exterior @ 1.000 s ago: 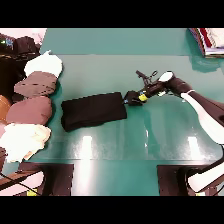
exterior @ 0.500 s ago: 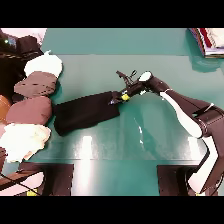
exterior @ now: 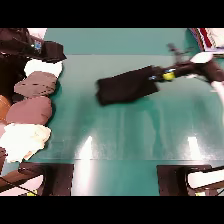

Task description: Fold the shirts.

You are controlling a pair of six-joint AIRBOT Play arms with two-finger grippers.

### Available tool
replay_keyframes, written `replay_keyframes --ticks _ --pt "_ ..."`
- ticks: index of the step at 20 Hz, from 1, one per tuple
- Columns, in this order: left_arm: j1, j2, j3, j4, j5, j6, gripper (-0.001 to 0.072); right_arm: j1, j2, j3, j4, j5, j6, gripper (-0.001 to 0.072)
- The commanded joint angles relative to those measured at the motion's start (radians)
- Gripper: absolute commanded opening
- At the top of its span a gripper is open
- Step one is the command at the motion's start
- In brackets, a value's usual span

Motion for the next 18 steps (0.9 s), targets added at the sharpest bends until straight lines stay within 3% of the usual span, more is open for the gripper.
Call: replay_keyframes --ticks 1,5,8,14,15,17,18 --pt "-0.027 0.0 0.0 0.003 0.018 -0.029 0.0023 -0.334 0.198 -0.136 -0.102 -0.049 0.02 0.0016" --pt "-0.027 0.0 0.0 0.001 0.082 -0.058 0.0023 -0.725 0.343 -0.281 -0.13 -0.101 0.05 0.0015" --pt "-0.027 0.0 0.0 0.001 0.121 -0.058 0.0023 -0.9 0.38 -0.385 -0.132 -0.104 0.026 0.0015" --pt "-0.027 0.0 0.0 0.002 0.108 -0.057 0.0023 -0.946 0.37 -0.415 -0.286 -0.064 0.009 0.0017" --pt "-0.027 0.0 0.0 0.002 0.103 -0.057 0.0023 -0.946 0.37 -0.41 -0.299 -0.047 0.009 0.0051" --pt "-0.027 0.0 0.0 0.002 0.1 -0.056 0.0024 -0.946 0.37 -0.379 -0.358 -0.005 0.01 0.0595" --pt "-0.027 0.0 0.0 0.002 0.098 -0.056 0.0024 -0.946 0.37 -0.35 -0.372 0.013 0.011 0.0626"
